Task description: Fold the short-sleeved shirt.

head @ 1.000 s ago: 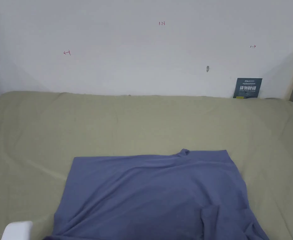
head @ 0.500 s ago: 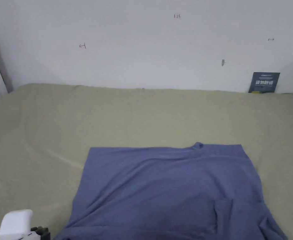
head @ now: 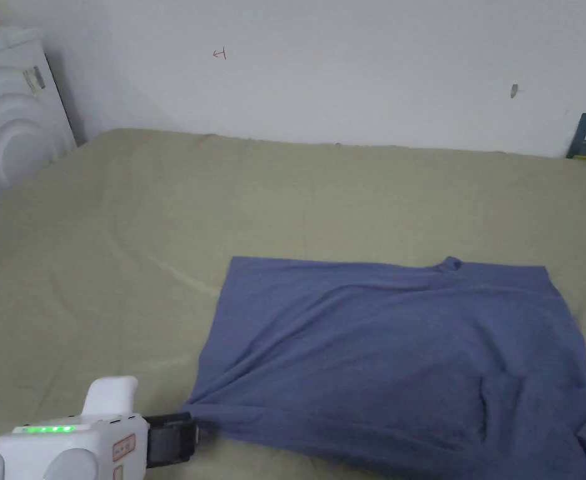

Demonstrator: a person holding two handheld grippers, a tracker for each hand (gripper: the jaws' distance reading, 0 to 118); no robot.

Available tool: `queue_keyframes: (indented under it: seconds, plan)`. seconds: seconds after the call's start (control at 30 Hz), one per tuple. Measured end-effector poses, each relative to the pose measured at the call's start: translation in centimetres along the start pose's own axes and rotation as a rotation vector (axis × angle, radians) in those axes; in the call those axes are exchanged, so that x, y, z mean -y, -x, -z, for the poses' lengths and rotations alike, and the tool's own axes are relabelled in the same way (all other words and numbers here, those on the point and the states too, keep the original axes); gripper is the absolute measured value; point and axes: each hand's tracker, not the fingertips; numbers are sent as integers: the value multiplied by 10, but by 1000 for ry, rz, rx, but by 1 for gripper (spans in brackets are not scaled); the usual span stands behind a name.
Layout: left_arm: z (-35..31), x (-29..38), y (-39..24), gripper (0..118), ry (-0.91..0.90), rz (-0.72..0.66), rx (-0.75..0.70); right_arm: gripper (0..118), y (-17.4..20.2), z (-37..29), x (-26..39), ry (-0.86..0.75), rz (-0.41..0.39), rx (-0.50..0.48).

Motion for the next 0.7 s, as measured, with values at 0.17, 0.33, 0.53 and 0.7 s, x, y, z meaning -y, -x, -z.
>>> queue_keyframes:
  seconds: [0.17, 0.33, 0.53, 0.7]
  plan:
    - [31, 9, -11, 105, 104, 117, -69, 0, -6, 3, -10, 15, 10, -11]
    - [35, 3, -12, 14, 137, 119, 2, 0, -14, 9, -9, 40, -2, 1]
    - [31, -3, -26, 7, 134, 173, -60, 0, -37, 24, -3, 79, -9, 10]
    - [7, -2, -51, 7, 109, 204, -79, 43, -41, 27, -3, 87, -3, -10]
